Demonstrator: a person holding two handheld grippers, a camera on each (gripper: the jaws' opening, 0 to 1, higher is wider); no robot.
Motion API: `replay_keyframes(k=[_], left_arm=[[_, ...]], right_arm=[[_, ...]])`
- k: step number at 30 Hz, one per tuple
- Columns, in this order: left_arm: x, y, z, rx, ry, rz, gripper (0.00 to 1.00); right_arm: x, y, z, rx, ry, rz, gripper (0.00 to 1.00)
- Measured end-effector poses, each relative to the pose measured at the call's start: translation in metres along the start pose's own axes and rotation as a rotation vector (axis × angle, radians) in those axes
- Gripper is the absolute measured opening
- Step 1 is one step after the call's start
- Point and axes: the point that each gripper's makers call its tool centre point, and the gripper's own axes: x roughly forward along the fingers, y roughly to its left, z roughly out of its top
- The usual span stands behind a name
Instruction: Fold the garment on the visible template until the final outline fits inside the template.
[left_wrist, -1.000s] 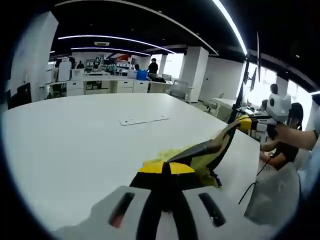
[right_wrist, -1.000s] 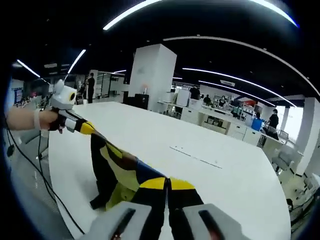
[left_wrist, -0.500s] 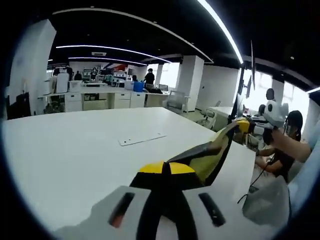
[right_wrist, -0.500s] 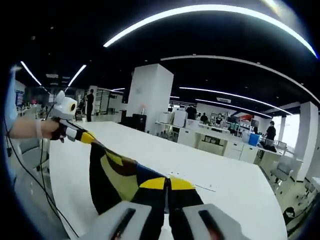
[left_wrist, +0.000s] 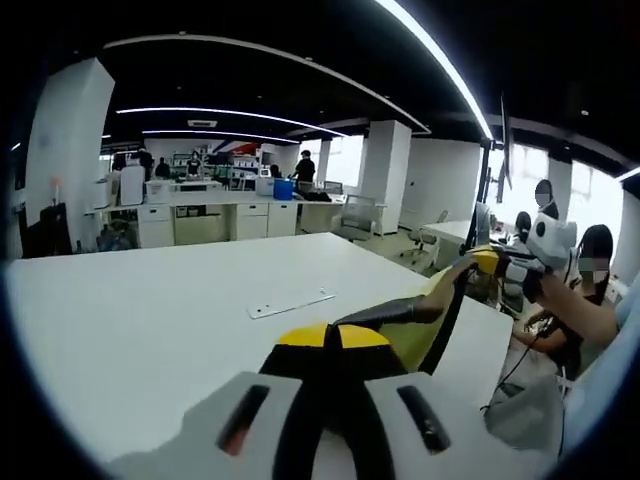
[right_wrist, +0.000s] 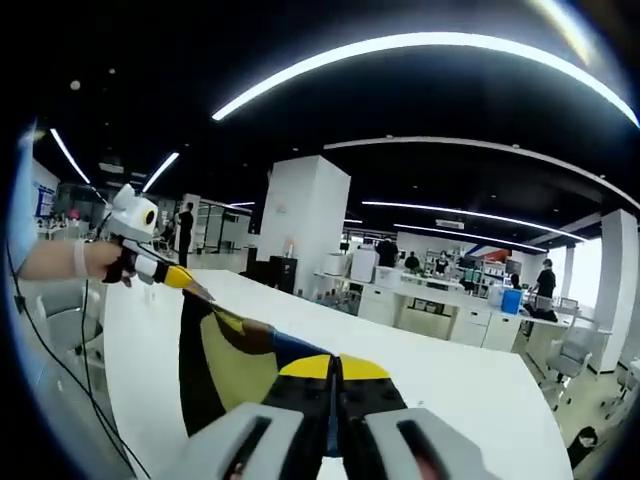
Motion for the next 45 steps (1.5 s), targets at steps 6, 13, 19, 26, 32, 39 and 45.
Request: replay_keyframes(k=[6,13,19,26,32,39,45], left_arm=[[-0.013,-0.001,0.024,-0.018,-0.061,-0.004,0.00],[-0.032,-0.002,0.061,-0.008,-0.144,-0.026,0.00],[-0.032,0.003,0.060,0.011,-0.143,-0.027,0.00],[-0.008,0.022,0.018,-0.020,-0.060,-0.022,0.00],[0.020,0.040,-0.023,-0.079,0.025,-0.030,0.00],[0.054,0.064,-0.058,-0.134,0.106,-0.037,0.00],[0.085,0.077,-0.075,-0.138,0.151,-0.060,0.00]], right_arm=[[-0.004,0.002,0.030,-0.040,-0.055,0.014,0.00],[-0.014,0.005,0.066,-0.088,-0.117,0.029,0.00],[-0.011,0.004,0.073,-0.092,-0.125,0.052,0.00],[0.015,0.000,0.021,-0.035,-0.003,0.086,0.00],[0.038,-0.004,-0.023,0.000,0.102,0.115,0.00],[0.066,-0.013,-0.056,0.003,0.180,0.140,0.00],[0.090,-0.027,-0.085,0.007,0.241,0.142,0.00]])
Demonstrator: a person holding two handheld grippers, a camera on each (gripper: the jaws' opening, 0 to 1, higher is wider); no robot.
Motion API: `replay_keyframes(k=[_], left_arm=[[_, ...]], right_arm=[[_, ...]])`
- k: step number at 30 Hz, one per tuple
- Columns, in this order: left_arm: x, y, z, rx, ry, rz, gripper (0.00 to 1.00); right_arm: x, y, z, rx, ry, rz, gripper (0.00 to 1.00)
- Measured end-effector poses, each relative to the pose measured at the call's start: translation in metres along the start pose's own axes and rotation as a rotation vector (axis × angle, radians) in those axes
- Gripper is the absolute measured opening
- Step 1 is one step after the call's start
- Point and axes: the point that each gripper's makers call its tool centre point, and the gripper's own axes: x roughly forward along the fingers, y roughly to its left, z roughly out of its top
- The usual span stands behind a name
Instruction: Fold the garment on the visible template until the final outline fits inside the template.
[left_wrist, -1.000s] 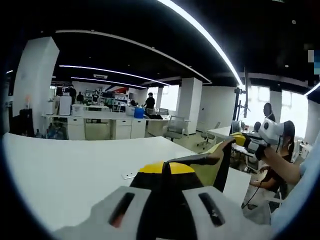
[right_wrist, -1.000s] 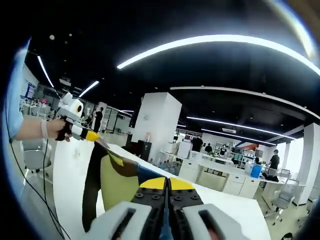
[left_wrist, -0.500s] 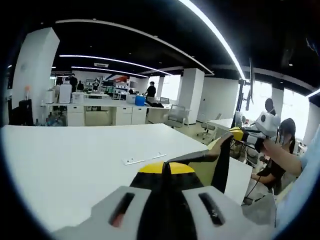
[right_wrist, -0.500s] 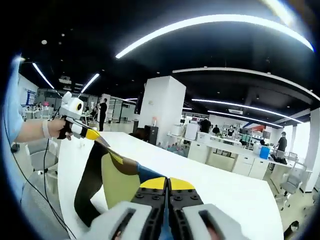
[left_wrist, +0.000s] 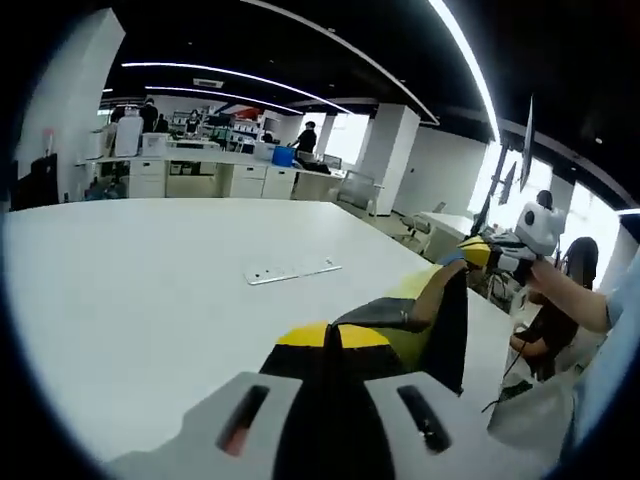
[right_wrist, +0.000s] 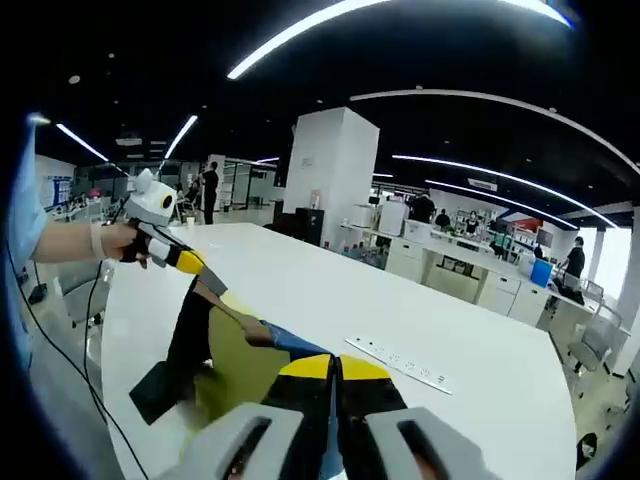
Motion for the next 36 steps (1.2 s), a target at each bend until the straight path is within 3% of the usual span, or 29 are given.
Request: replay_keyframes(k=[4,13,19,26,28,36], left_arm=[[0.027,0.014,-0.004,-0.008,0.021,-0.006,0.00],[0.100,0.054,-0.031,-0.058,0.122,-0.012,0.00],[0.139,0.077,-0.063,-0.120,0.215,0.015,0.00],[0.162,0.102,-0.103,-0.234,0.319,0.069,0.00],[0.168,0.110,-0.111,-0.238,0.340,0.081,0.00],[0.182,0.119,-0.116,-0.243,0.373,0.093,0.00]], right_arm=[[0.023,-0.018,-0.022,0.044,0.051,0.002,0.00],[0.071,-0.052,-0.077,0.089,0.171,0.022,0.00],[0.106,-0.066,-0.126,0.202,0.264,0.041,0.00],[0.134,-0.074,-0.169,0.276,0.365,0.033,0.00],[0.141,-0.076,-0.175,0.257,0.374,0.034,0.00],[0.155,-0.083,-0.188,0.295,0.396,0.032,0.00]])
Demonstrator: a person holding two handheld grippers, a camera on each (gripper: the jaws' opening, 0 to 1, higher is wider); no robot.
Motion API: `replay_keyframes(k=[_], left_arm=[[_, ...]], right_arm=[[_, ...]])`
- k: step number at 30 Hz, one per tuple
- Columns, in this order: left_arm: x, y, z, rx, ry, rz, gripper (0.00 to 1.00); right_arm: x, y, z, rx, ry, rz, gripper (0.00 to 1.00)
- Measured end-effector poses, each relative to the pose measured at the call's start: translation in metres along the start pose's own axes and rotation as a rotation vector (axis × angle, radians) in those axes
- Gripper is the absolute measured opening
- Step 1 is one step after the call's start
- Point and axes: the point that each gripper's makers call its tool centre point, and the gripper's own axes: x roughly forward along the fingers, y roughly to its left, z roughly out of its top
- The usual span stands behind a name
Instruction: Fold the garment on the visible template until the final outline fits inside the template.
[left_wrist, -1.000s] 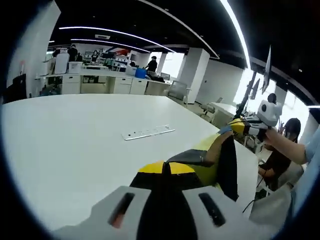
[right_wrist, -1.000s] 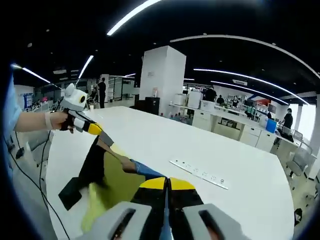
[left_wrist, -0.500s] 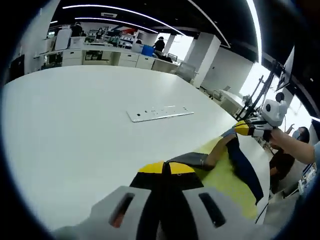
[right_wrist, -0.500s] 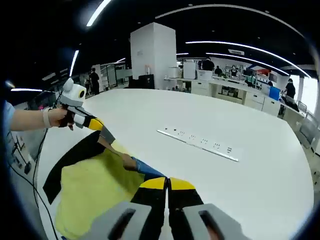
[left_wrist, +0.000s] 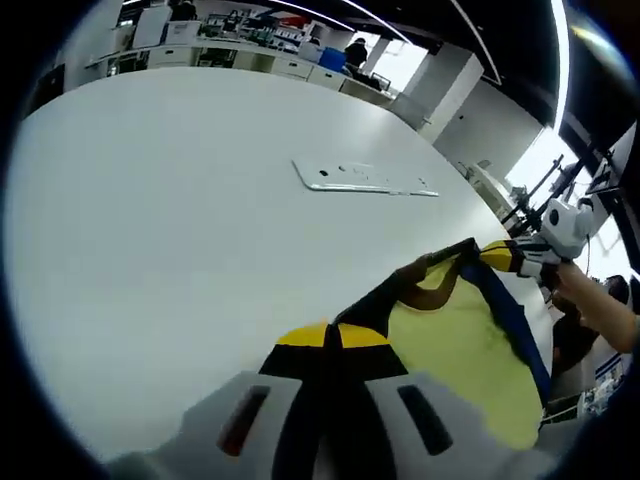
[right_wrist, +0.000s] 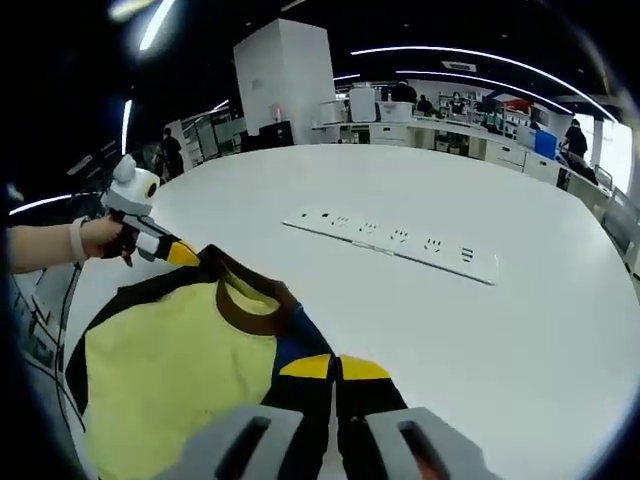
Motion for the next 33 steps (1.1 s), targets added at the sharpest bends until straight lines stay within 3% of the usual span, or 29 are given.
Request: replay_keyframes(k=[3,10,16,19,21,23,24,28,31,33], left_arm=[[0.001,-0.001,0.002,0.004,-0.007,-0.004,0.00],[0.004,-0.003,0.010,0.102,-0.038,0.007,0.00],[0.003,-0.006,0.014,0.076,-0.052,-0.006,0.00],[0.002,-0.007,0.015,0.144,-0.055,-0.003,0.00],[0.002,-0.007,0.016,0.168,-0.062,0.003,0.07],[0.002,-0.009,0.018,0.184,-0.072,0.002,0.26],[0.001,-0.012,0.018,0.192,-0.072,-0.005,0.30],[-0.002,-0.020,0.016,0.219,-0.072,-0.036,0.31],[-0.004,-0.027,0.017,0.253,-0.079,-0.054,0.47],[-0.006,-0.032,0.018,0.282,-0.087,-0.067,0.55]], right_arm=[[0.005,-0.004,-0.004,0.011,0.016,0.000,0.00],[0.011,-0.005,-0.002,0.033,0.007,0.003,0.00],[0.014,-0.003,0.002,0.039,0.004,0.008,0.00],[0.012,-0.002,0.005,0.046,-0.007,0.008,0.00],[0.011,-0.001,0.007,0.041,-0.016,0.017,0.00],[0.010,0.001,0.006,0.046,-0.015,0.024,0.12],[0.009,0.003,0.006,0.044,-0.015,0.028,0.19],[0.004,0.011,0.006,0.034,-0.017,0.054,0.32],[0.002,0.017,0.005,0.030,-0.007,0.078,0.57],[-0.002,0.021,0.004,0.008,0.000,0.088,0.65]])
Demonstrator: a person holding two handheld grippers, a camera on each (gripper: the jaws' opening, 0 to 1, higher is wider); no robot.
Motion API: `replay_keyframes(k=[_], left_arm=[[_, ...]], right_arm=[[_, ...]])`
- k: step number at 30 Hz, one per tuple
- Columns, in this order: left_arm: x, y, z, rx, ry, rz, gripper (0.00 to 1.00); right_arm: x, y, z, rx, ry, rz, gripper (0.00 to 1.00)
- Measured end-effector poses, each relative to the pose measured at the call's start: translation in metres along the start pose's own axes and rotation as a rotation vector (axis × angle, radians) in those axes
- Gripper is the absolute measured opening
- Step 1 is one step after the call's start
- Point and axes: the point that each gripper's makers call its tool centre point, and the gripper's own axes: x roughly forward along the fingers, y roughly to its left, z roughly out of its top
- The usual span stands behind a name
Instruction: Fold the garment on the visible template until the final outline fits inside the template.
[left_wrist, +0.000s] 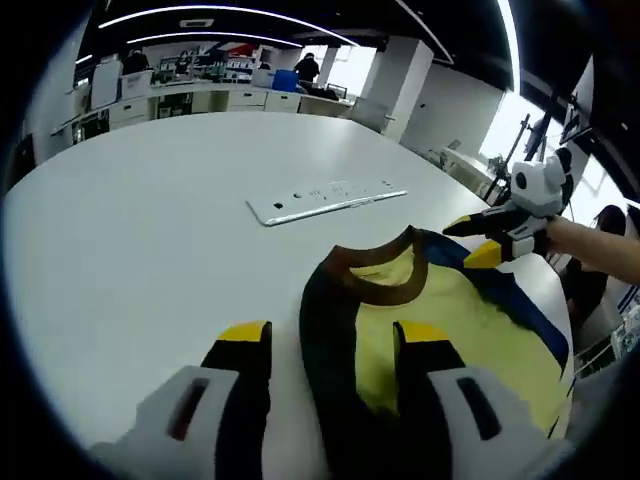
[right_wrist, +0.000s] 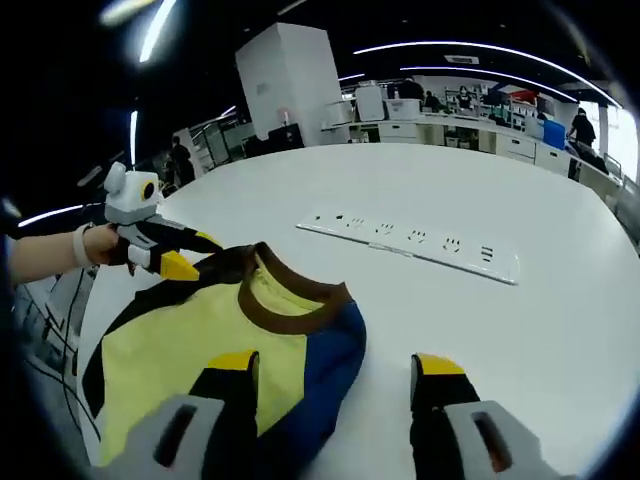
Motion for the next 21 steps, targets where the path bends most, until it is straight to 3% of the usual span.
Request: replay_keyframes(k=[5,8,10,21], left_arm=[[-0.006,-0.014,0.001,0.073,0.008,-0.049,0.78],[-0.011,-0.021,-0.001,0.104,0.018,-0.060,0.90],[-0.015,-0.023,-0.002,0.141,0.025,-0.054,0.90],[-0.042,-0.031,-0.001,0.132,0.011,-0.049,0.87]], right_arm=[[-0.007,0.008,-0.005,-0.001,0.034,0.029,0.87],[-0.012,0.012,-0.013,-0.008,0.073,0.037,0.95],[-0.015,0.014,-0.016,-0.015,0.084,0.041,0.98],[-0.037,0.027,-0.014,-0.027,0.084,0.036,0.98]])
